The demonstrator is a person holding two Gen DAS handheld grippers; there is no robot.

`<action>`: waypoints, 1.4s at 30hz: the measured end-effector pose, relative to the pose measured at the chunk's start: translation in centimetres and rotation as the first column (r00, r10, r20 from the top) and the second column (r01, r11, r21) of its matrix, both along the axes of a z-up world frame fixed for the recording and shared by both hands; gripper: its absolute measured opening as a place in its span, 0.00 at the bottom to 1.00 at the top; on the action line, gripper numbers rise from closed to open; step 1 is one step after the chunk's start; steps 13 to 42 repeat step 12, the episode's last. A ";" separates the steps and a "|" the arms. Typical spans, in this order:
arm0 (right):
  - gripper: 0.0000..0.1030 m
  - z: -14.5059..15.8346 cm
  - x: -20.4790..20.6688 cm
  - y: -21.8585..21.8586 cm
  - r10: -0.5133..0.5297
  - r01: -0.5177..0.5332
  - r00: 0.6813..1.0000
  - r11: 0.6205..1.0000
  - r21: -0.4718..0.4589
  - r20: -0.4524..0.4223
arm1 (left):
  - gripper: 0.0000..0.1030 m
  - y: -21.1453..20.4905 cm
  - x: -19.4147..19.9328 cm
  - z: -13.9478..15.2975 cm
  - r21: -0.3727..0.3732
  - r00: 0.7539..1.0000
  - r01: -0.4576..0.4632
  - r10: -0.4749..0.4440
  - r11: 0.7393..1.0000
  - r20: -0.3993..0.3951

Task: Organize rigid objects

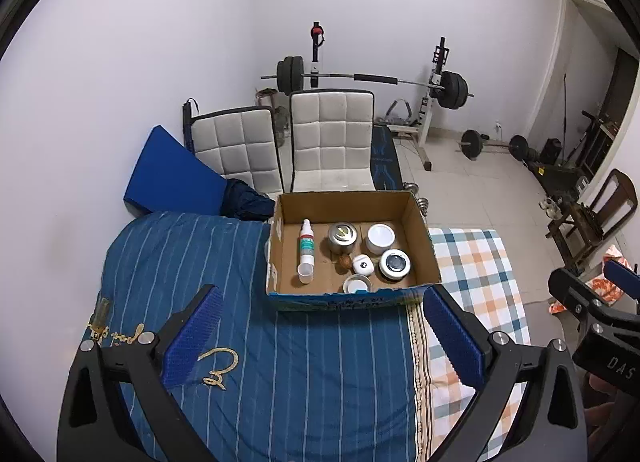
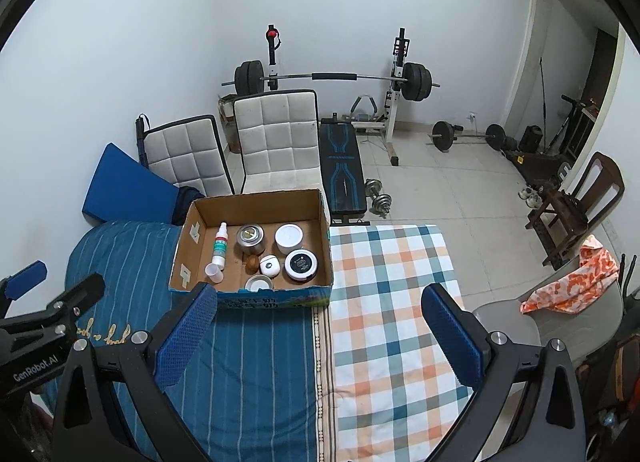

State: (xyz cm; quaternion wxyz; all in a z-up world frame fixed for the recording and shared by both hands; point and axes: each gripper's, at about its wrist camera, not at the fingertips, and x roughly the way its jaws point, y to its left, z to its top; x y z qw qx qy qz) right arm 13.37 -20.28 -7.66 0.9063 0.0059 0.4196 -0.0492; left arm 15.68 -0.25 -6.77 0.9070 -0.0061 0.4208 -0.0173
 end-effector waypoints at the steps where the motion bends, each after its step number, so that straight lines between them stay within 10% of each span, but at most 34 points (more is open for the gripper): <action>1: 1.00 0.0 -0.1 -0.1 -0.004 0.004 1.000 1.000 -0.002 0.000 | 1.00 0.0 0.0 0.0 -0.001 1.000 0.000 0.000 1.000 0.000; 42: 1.00 -0.1 -0.2 -0.5 -0.015 0.015 1.000 1.000 -0.003 0.002 | 1.00 0.5 -0.4 0.4 -0.035 1.000 0.003 -0.002 0.999 0.027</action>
